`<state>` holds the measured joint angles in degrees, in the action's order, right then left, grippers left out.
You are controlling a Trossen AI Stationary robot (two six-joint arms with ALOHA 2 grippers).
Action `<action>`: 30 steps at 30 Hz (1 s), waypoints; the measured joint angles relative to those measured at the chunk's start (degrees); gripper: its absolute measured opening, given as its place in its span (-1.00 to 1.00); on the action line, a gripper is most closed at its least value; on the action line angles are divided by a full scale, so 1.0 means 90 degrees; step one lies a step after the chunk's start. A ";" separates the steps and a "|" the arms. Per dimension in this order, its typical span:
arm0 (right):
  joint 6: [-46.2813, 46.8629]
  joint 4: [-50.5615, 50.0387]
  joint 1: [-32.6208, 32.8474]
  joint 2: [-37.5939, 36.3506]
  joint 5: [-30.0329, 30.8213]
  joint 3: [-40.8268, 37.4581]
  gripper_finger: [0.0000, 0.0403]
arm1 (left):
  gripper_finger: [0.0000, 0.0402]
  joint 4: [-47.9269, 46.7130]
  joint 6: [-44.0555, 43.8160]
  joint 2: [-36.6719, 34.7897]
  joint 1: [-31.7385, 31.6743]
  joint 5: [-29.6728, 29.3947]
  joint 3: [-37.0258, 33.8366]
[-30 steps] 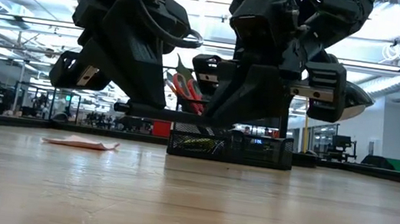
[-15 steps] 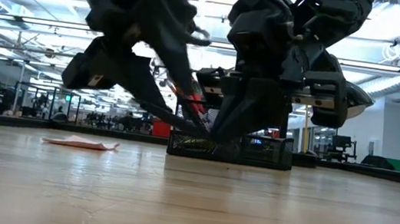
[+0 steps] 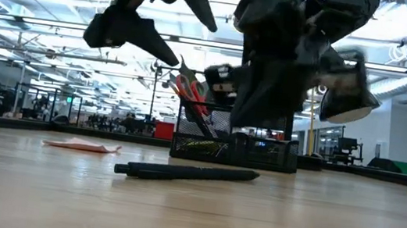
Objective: Pick and place office supplies into organizer
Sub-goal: Put the black pen into the black desk organizer
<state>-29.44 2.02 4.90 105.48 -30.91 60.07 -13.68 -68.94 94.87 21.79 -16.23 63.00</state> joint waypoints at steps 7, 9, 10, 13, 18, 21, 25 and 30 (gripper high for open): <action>-0.0065 0.0586 0.0371 -0.0019 0.0047 -0.0325 -0.69 | 0.33 -0.0235 0.0381 0.0255 0.0202 -0.0099 -0.0002; -0.0020 0.1069 0.0349 -0.0018 0.0098 -0.0547 -0.58 | 0.33 -0.0266 0.0348 0.0282 0.0287 -0.0235 -0.0002; -0.0019 0.1303 0.0345 -0.0021 0.0116 -0.0673 -0.53 | 0.33 -0.0315 0.0246 0.0299 0.0323 -0.0233 0.0000; 0.0038 0.2125 0.0307 -0.0014 0.0110 -0.1090 -0.39 | 0.33 -0.0383 0.0196 0.0323 0.0435 -0.0250 -0.0007; 0.0049 0.3436 0.0211 -0.0015 0.0304 -0.1742 -0.24 | 0.33 -0.0485 0.0168 0.0375 0.0512 -0.0307 -0.0006; 0.0141 0.4185 0.0145 0.0098 0.0406 -0.1955 -0.22 | 0.33 -0.0439 0.0009 0.0369 0.0499 -0.0283 -0.0003; 0.0503 0.4294 0.0112 0.0482 0.0441 -0.1981 -0.25 | 0.33 -0.0378 -0.0172 0.0369 0.0417 -0.0284 -0.0005; 0.0570 0.4860 0.0162 0.0873 0.0427 -0.1964 -0.26 | 0.33 -0.0252 -0.0234 0.0369 0.0356 -0.0269 -0.0005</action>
<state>-24.30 45.76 6.36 113.34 -27.06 42.39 -15.95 -71.05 98.19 24.99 -18.65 62.96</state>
